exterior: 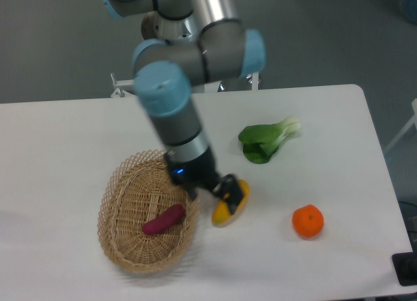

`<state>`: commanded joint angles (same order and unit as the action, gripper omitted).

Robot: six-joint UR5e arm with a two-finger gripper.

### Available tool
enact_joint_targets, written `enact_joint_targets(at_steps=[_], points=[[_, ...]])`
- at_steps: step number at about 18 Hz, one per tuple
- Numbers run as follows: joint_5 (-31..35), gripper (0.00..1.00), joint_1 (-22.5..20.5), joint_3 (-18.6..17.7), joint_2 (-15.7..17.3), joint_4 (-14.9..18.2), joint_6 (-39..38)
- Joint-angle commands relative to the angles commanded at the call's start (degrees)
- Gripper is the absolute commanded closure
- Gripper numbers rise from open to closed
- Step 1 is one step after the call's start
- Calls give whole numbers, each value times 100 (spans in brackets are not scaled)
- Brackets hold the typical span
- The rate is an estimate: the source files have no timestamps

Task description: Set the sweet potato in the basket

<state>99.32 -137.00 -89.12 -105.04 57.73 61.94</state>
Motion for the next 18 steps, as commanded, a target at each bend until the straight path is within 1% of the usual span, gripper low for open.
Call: enact_joint_targets(at_steps=[5,8,10,18], points=[[-589,0,-835,-9,246,256,1326],[-783,0,-1205,-9,369,431,2013],[-914,0,-1337,-26,440,458,2120],[-976,0,-1355,-79,466,458,2112]])
